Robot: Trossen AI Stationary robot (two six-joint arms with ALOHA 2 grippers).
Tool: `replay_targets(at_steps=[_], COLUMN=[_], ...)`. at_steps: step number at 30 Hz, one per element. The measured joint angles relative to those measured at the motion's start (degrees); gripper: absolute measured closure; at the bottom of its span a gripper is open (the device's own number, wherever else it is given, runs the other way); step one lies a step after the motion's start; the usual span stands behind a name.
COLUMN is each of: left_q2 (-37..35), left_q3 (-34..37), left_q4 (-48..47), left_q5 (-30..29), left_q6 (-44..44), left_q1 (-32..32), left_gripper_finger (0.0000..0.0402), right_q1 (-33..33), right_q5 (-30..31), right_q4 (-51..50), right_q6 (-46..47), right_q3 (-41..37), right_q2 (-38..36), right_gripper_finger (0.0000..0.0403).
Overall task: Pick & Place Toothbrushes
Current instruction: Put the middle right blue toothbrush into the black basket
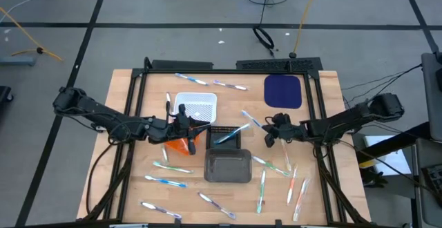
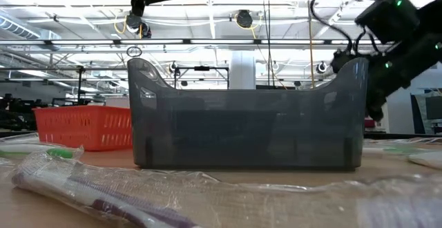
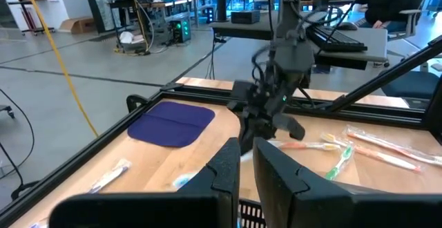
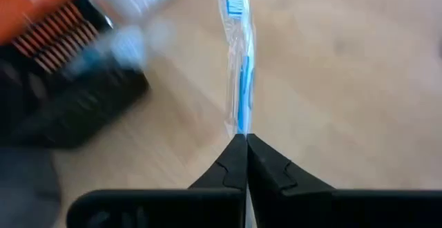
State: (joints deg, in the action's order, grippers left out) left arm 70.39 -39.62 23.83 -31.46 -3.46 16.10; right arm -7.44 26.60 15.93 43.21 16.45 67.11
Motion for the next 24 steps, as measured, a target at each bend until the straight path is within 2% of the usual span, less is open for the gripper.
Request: replay_targets(at_steps=[8,12,17,24], left_q2=[0.0,0.0,0.7,4.9], left_q3=[0.0,0.0,0.0,0.0], left_q4=[0.1,0.2,2.8,11.5], left_q5=[-0.1,0.0,0.4,7.9], left_q6=[-2.7,-5.1,-6.2,-5.6], left_q1=[-1.4,-2.3,-3.3,-6.1], left_gripper_finger=[0.036,0.036,0.036,0.0359], right_q1=[0.0,0.0,-0.1,-0.2], right_q5=[3.5,3.4,0.1,-2.9], right_q4=[1.3,6.7,16.8,23.9], right_q6=[-8.1,-13.9,-20.9,-25.3], right_q3=[0.0,0.0,0.1,0.2], right_q2=[-11.3,-15.1,-16.6,-16.3], right_gripper_finger=[0.0398,0.04,0.0401,0.0402])
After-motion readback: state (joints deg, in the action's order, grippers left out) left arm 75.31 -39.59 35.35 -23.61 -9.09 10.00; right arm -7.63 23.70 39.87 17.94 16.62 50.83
